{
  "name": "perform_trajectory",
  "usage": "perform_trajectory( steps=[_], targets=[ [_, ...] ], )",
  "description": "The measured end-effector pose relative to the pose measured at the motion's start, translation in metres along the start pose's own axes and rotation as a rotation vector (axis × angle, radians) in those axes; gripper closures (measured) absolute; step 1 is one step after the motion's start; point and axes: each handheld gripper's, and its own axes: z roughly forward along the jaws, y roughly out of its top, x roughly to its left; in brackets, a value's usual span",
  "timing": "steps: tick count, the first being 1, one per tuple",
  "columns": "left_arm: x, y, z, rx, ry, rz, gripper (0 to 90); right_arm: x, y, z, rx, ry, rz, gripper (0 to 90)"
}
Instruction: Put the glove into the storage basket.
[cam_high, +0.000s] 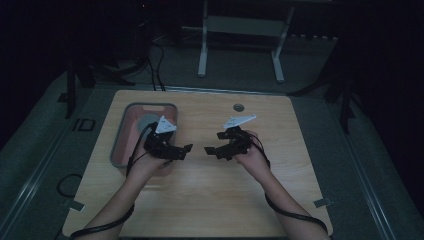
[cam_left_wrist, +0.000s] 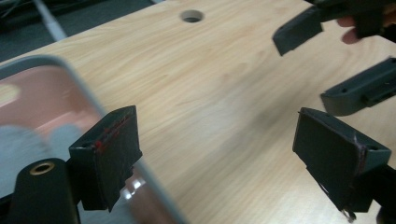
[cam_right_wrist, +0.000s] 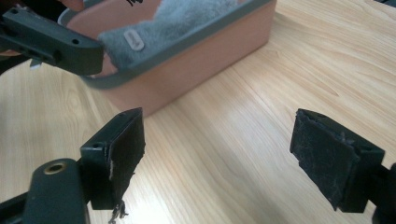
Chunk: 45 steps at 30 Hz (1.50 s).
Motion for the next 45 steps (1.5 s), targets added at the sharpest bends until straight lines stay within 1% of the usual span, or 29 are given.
perform_trajectory(
  steps=[1,2,3,4,7,8,11,13,14,17,19,22,24,26,27,28,30,32,34,37,38,40,45],
  targets=[
    [-0.005,0.000,0.003,0.003,-0.013,0.011,15.3,-0.001,-0.003,-0.003,0.001,-0.001,-0.002,17.8],
    [-0.008,0.000,0.004,0.006,-0.017,0.017,15.3,-0.001,-0.007,-0.007,0.000,-0.006,-0.005,17.8],
    [-0.013,0.000,0.008,0.000,-0.033,0.017,15.3,-0.002,-0.010,-0.009,0.001,-0.009,-0.008,17.8],
    [-0.016,0.000,0.010,0.005,-0.043,0.025,15.3,-0.003,-0.014,-0.012,0.004,-0.012,-0.013,17.7],
    [-0.029,-0.003,0.019,0.014,-0.071,0.046,15.3,-0.006,-0.024,-0.019,0.004,-0.012,-0.003,17.7],
    [-0.032,-0.005,0.023,0.017,-0.077,0.053,15.3,-0.008,-0.028,-0.021,0.005,-0.013,0.000,17.7],
    [-0.041,-0.011,0.033,0.024,-0.126,0.052,15.3,-0.011,-0.040,-0.026,0.015,-0.025,-0.001,17.8],
    [-0.047,-0.016,0.039,0.020,-0.143,0.070,15.3,-0.014,-0.049,-0.027,0.021,-0.033,-0.001,18.0],
    [-0.050,-0.018,0.042,0.020,-0.150,0.073,15.3,-0.015,-0.053,-0.028,0.018,-0.027,-0.007,18.0],
    [-0.057,-0.024,0.051,0.024,-0.173,0.073,15.3,-0.016,-0.068,-0.030,0.017,-0.032,-0.015,17.9],
    [-0.060,-0.029,0.056,0.029,-0.184,0.083,15.3,-0.017,-0.077,-0.031,0.022,-0.023,-0.011,17.9],
    [-0.067,-0.036,0.063,0.029,-0.211,0.080,15.3,-0.018,-0.090,-0.033,0.028,-0.025,-0.014,17.9],
    [-0.070,-0.040,0.066,0.032,-0.225,0.088,15.2,-0.019,-0.098,-0.036,0.031,-0.015,-0.009,18.0],
    [-0.073,-0.044,0.070,0.035,-0.236,0.092,15.3,-0.018,-0.106,-0.039,0.023,-0.015,-0.020,18.1],
    [-0.075,-0.047,0.071,0.036,-0.244,0.087,15.3,-0.018,-0.110,-0.040,0.026,-0.015,-0.023,18.0],
    [-0.075,-0.048,0.072,0.041,-0.245,0.091,15.3,-0.017,-0.114,-0.041,0.031,-0.015,-0.034,17.9],
    [-0.078,-0.051,0.074,0.038,-0.257,0.085,15.3,-0.015,-0.120,-0.042,0.043,-0.034,-0.052,17.9],
    [-0.080,-0.053,0.074,0.034,-0.266,0.078,15.3,-0.015,-0.126,-0.044,0.040,-0.021,-0.055,16.3],
    [-0.082,-0.056,0.074,0.019,-0.280,0.077,15.3,-0.015,-0.132,-0.047,0.033,-0.025,-0.045,16.0],
    [-0.087,-0.062,0.073,0.009,-0.293,0.072,15.3,-0.015,-0.140,-0.051,0.023,-0.029,-0.051,15.1],
    [-0.089,-0.063,0.072,0.011,-0.295,0.077,15.3,-0.015,-0.143,-0.052,0.025,-0.026,-0.052,15.0],
    [-0.092,-0.067,0.072,0.017,-0.293,0.092,15.3,-0.015,-0.148,-0.054,0.031,-0.036,-0.051,14.8],
    [-0.096,-0.074,0.070,0.021,-0.294,0.109,15.3,-0.015,-0.160,-0.062,0.013,-0.049,-0.039,14.9]
  ],
)
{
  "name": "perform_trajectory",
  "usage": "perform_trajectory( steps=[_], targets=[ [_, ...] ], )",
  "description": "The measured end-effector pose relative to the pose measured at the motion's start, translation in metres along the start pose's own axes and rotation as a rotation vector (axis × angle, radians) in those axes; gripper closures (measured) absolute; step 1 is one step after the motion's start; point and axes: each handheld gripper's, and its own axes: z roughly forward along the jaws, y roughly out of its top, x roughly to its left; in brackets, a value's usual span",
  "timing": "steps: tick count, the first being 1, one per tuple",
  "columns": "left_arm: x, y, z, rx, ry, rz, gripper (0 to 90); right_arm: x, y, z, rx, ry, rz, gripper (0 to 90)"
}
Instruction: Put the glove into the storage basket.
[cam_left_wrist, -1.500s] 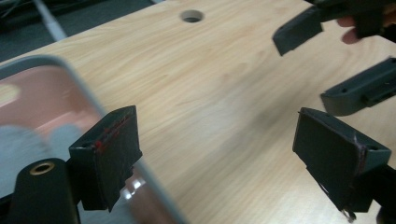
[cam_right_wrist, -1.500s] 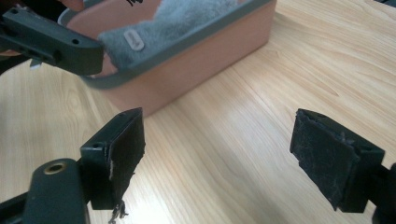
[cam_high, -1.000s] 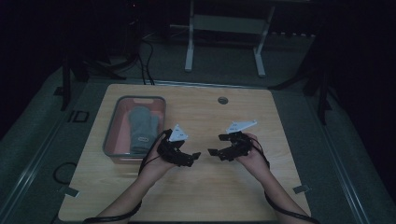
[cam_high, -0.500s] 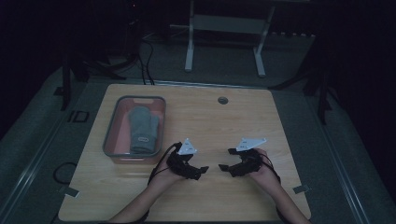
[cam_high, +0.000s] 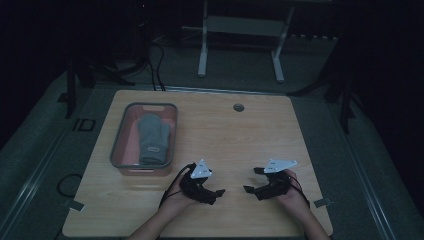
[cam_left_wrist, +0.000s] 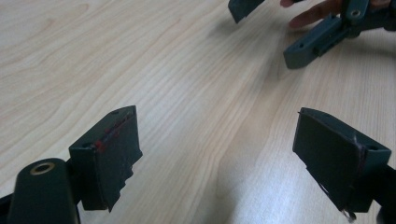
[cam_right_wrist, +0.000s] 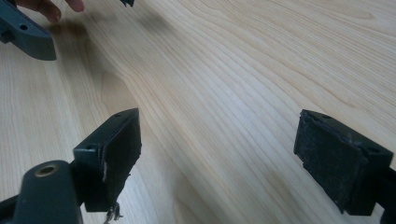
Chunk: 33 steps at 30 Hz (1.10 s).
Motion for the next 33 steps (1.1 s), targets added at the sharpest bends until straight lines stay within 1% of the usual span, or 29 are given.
perform_trajectory(
  steps=[2,5,7,10,11,15,16,18,20,23,25,27,29,33],
  targets=[
    [-0.001,-0.001,0.000,-0.006,-0.005,0.006,15.2,0.000,-0.005,-0.003,-0.007,-0.010,-0.006,14.8],
    [-0.003,-0.004,0.001,-0.012,-0.018,0.004,15.3,0.001,-0.011,-0.007,-0.015,-0.015,-0.014,14.8],
    [-0.005,-0.007,0.002,-0.016,-0.026,0.016,15.2,0.001,-0.014,-0.010,-0.013,-0.028,-0.023,14.8],
    [-0.008,-0.009,0.004,-0.015,-0.040,0.022,15.3,0.000,-0.018,-0.015,-0.016,-0.030,-0.013,14.8],
    [-0.008,-0.010,0.005,-0.017,-0.038,0.024,15.2,-0.001,-0.021,-0.017,-0.021,-0.030,-0.010,14.8],
    [-0.010,-0.013,0.007,-0.022,-0.053,0.012,15.2,-0.003,-0.027,-0.023,-0.029,-0.034,-0.004,14.8],
    [-0.010,-0.013,0.007,-0.024,-0.053,0.015,15.2,-0.004,-0.028,-0.024,-0.029,-0.033,-0.001,14.9],
    [-0.010,-0.015,0.008,-0.026,-0.054,0.008,15.2,-0.006,-0.031,-0.026,-0.030,-0.049,0.008,14.9],
    [-0.011,-0.016,0.007,-0.036,-0.052,0.007,15.2,-0.007,-0.033,-0.028,-0.047,-0.056,0.024,15.0],
    [-0.011,-0.017,0.006,-0.046,-0.044,0.005,15.2,-0.008,-0.035,-0.030,-0.052,-0.069,0.016,15.0],
    [-0.011,-0.018,0.005,-0.049,-0.039,0.016,15.2,-0.010,-0.037,-0.030,-0.050,-0.080,0.016,15.0],
    [-0.011,-0.018,0.005,-0.050,-0.038,0.013,15.2,-0.010,-0.037,-0.029,-0.047,-0.086,0.009,15.0],
    [-0.012,-0.019,0.005,-0.047,-0.033,0.024,15.2,-0.010,-0.037,-0.029,-0.050,-0.084,0.007,15.0],
    [-0.012,-0.019,0.006,-0.045,-0.036,0.029,15.2,-0.010,-0.038,-0.029,-0.054,-0.086,0.004,15.0]
  ],
)
